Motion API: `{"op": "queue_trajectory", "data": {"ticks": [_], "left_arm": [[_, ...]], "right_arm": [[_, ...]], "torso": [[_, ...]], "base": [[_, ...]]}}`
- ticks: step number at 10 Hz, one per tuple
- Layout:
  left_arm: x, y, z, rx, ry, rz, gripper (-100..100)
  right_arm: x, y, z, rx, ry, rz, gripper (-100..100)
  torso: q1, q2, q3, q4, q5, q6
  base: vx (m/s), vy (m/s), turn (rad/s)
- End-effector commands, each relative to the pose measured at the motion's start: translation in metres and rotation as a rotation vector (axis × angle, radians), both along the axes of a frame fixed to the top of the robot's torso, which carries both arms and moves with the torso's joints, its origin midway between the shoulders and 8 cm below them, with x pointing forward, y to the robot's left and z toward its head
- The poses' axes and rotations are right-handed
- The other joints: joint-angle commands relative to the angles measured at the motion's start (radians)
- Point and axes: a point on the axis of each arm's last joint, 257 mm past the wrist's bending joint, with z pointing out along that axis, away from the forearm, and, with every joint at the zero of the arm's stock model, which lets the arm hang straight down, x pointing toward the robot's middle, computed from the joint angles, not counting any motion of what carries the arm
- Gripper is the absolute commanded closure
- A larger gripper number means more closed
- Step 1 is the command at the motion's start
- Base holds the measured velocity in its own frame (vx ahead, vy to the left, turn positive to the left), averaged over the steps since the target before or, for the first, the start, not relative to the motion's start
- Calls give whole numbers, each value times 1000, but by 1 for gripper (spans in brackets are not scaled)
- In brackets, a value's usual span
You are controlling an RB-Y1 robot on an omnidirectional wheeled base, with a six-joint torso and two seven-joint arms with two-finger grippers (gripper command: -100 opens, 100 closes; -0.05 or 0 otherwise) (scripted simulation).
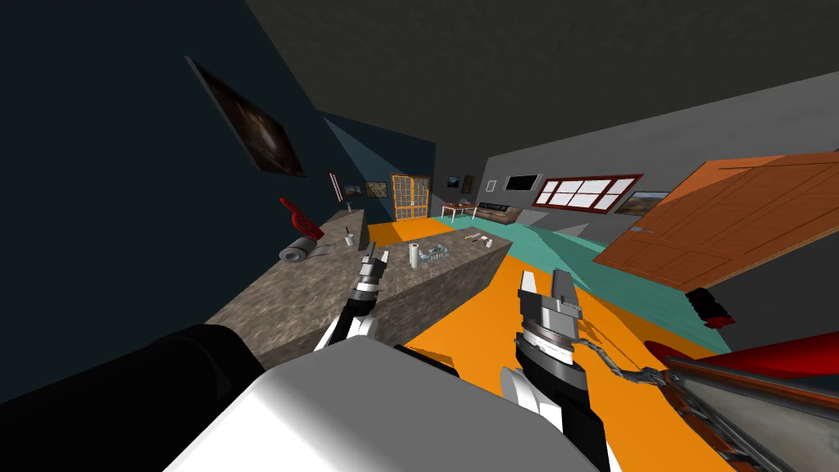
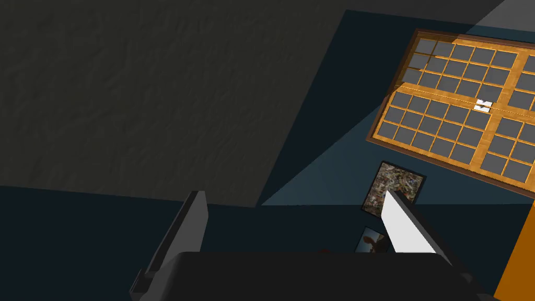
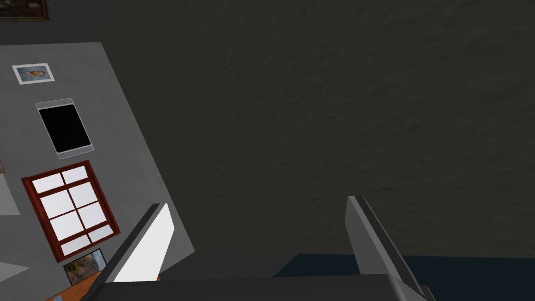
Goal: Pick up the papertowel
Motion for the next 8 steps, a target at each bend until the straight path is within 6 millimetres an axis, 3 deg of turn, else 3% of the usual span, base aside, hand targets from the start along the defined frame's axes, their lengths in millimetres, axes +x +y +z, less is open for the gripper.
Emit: {"op": "queue_trajectory", "data": {"ticks": [1, 8], "left_arm": [[2, -3, -3, 24, 12, -25, -100], [22, 4, -38, -30, 106, -149, -100]], "right_arm": [[0, 0, 0, 0, 0, 0, 0], [0, 0, 0, 0, 0, 0, 0]], "torso": [[0, 0, 0, 0, 0, 0], [-2, -2, -1, 0, 0, 0]], "base": [[0, 0, 0], [23, -20, -14]]}}
